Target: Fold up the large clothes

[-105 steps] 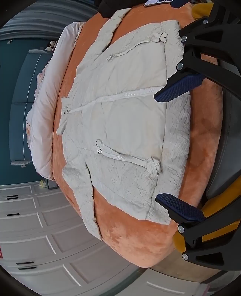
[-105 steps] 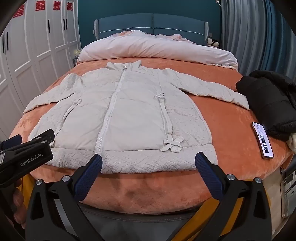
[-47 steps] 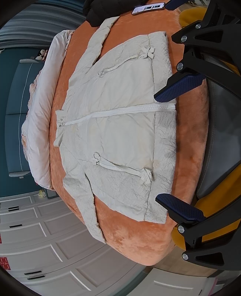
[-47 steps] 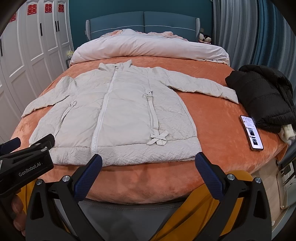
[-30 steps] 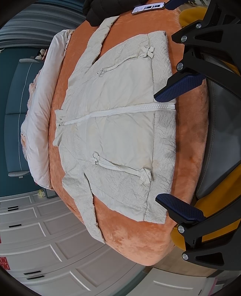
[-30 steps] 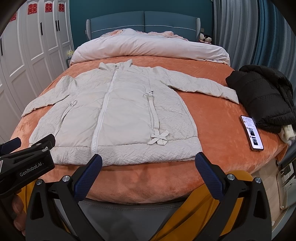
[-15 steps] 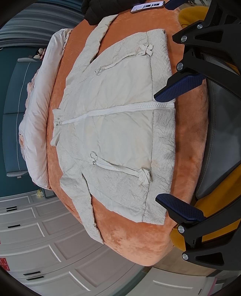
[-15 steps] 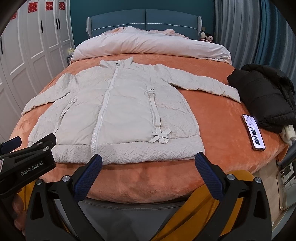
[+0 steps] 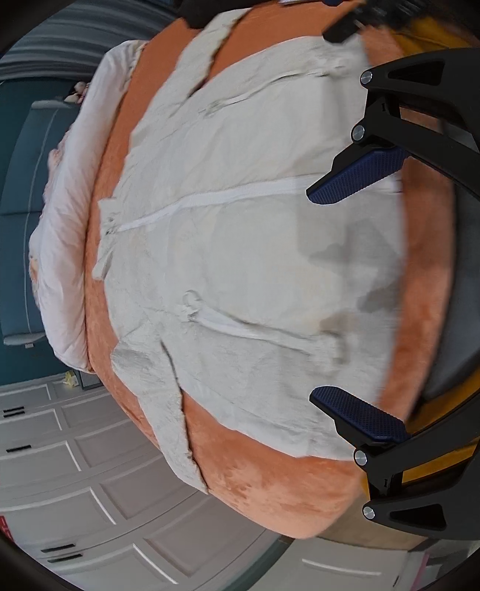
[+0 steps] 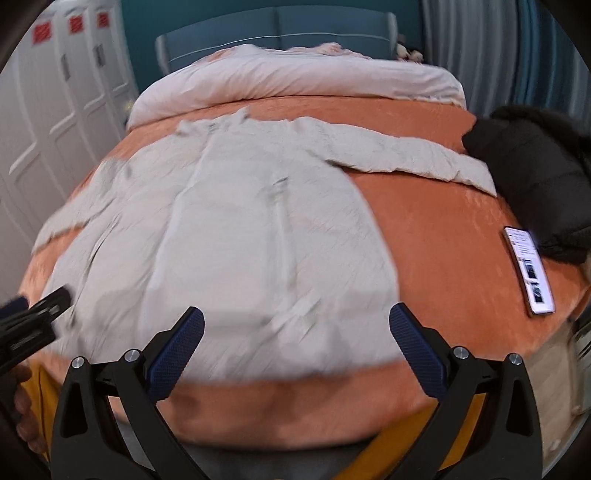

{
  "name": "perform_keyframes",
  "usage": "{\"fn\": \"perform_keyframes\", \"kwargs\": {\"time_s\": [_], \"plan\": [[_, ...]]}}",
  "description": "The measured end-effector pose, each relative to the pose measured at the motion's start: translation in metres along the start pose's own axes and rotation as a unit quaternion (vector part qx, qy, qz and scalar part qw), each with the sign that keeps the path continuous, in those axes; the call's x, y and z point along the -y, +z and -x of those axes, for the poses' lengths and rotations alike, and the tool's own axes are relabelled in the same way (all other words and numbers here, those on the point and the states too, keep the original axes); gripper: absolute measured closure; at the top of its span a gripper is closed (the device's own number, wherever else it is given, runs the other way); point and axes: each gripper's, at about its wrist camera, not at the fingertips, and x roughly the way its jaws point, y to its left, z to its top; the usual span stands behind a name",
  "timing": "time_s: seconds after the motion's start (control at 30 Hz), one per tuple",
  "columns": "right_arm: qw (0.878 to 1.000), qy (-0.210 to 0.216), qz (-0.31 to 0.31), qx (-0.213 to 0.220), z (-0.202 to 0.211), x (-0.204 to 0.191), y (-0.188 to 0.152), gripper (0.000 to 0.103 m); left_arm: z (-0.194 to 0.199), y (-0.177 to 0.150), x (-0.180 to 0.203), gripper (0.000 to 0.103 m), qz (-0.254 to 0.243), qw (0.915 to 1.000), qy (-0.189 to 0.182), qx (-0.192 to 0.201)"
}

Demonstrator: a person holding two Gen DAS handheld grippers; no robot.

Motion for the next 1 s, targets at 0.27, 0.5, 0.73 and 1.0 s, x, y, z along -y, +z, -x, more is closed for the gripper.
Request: {"fn": "perform_keyframes", "kwargs": {"time_s": [0.27,0.5,0.73,1.0], "plan": [[0.987,-0.02,-0.162,-0.003,-0.114,0.158,0.109,0.005,-0.064,0.081,-0.033,0.006,0.068,0.9973,-0.008,0.026],[0.957,-0.088,-0.276,0.003,-0.177,0.266,0.147,0.005,-0.113,0.125,-0.032,0.006,0.063,0.9969,0.032,0.035],[0.948,-0.094,-0.304,-0.021,-0.22,0.3,0.156,0.005,-0.149,0.137,-0.017,0.006,0.052,0.9979,0.033,0.022],[0.942,-0.062,-0.33,0.012,-0.235,0.287,0.197,0.085,-0.166,0.141,0.0,0.006,0.04,0.9987,0.029,0.01]]}}
